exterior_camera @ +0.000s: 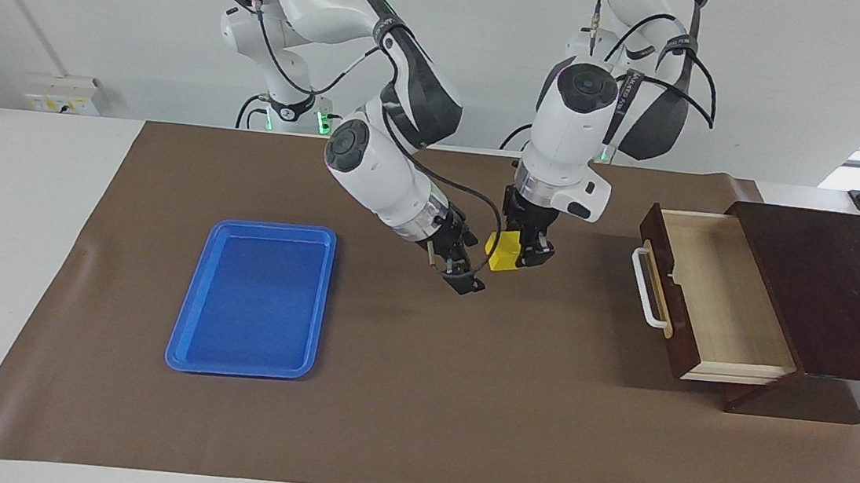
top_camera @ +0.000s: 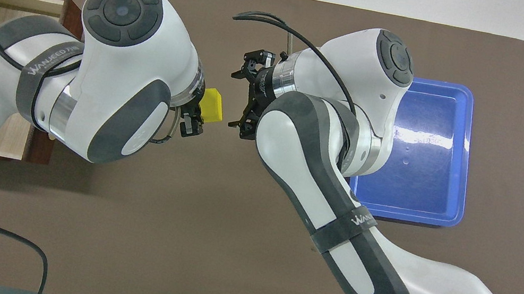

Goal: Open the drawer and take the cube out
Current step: 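Grasp the yellow cube with the right gripper from the left gripper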

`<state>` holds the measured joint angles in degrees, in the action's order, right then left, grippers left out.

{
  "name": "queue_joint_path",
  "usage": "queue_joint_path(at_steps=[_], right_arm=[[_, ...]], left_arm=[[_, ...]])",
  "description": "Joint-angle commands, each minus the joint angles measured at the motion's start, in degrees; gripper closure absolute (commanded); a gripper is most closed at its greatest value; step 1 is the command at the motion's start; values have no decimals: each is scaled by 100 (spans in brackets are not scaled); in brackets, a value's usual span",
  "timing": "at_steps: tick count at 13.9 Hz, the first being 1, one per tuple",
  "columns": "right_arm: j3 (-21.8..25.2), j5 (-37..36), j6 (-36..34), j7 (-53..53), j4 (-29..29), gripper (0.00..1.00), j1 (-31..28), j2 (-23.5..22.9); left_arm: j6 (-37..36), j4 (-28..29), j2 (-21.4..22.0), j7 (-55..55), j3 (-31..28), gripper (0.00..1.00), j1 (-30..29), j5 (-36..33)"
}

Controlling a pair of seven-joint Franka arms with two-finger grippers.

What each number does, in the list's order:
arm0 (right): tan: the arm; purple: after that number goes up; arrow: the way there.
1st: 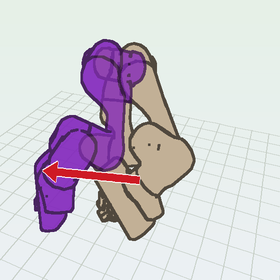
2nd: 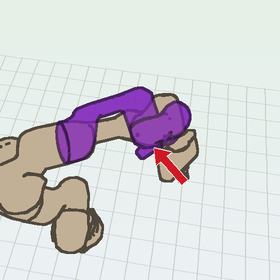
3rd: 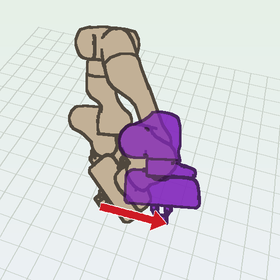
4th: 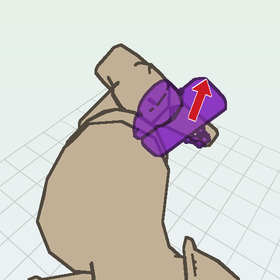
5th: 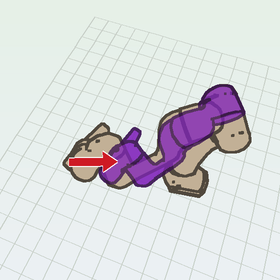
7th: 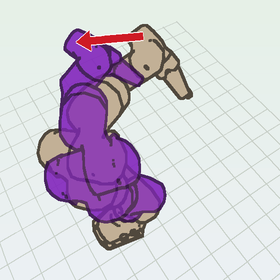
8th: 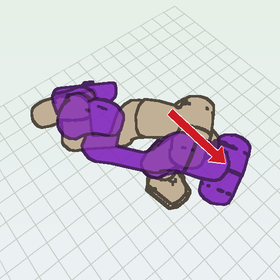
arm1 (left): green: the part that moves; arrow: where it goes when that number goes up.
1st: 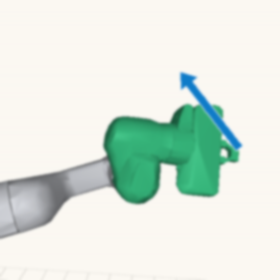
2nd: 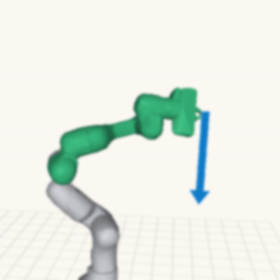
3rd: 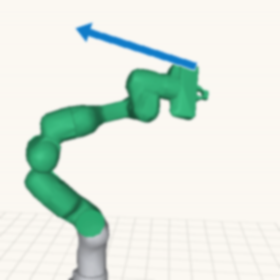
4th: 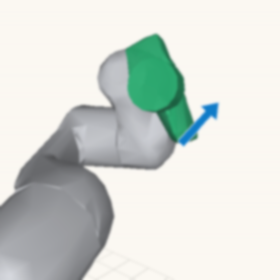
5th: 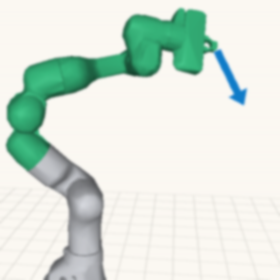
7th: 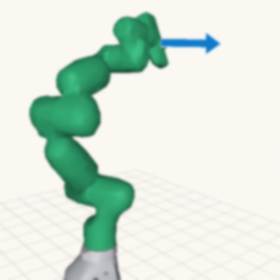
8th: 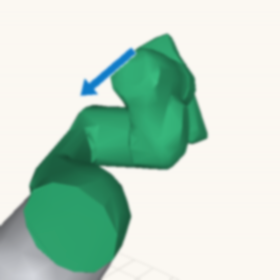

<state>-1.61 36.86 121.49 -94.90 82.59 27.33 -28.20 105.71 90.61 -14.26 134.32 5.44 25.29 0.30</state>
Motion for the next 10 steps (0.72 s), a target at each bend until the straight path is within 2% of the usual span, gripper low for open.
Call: queue_joint_path(at_steps=[1,4,7,10], right_arm=[[12,-389,-291,77,-85,0,88,-27],[12,-364,-337,68,-129,0,97,-45],[12,-355,-713,7,-567,0,97,-194],[12,-355,-794,-11,-657,0,97,-221]], left_arm=[[107,98,46,42,-69,100,73,-82],[107,98,46,42,-69,100,73,-82],[134,106,46,42,-69,100,73,-82],[134,106,46,51,-69,100,73,-82]])
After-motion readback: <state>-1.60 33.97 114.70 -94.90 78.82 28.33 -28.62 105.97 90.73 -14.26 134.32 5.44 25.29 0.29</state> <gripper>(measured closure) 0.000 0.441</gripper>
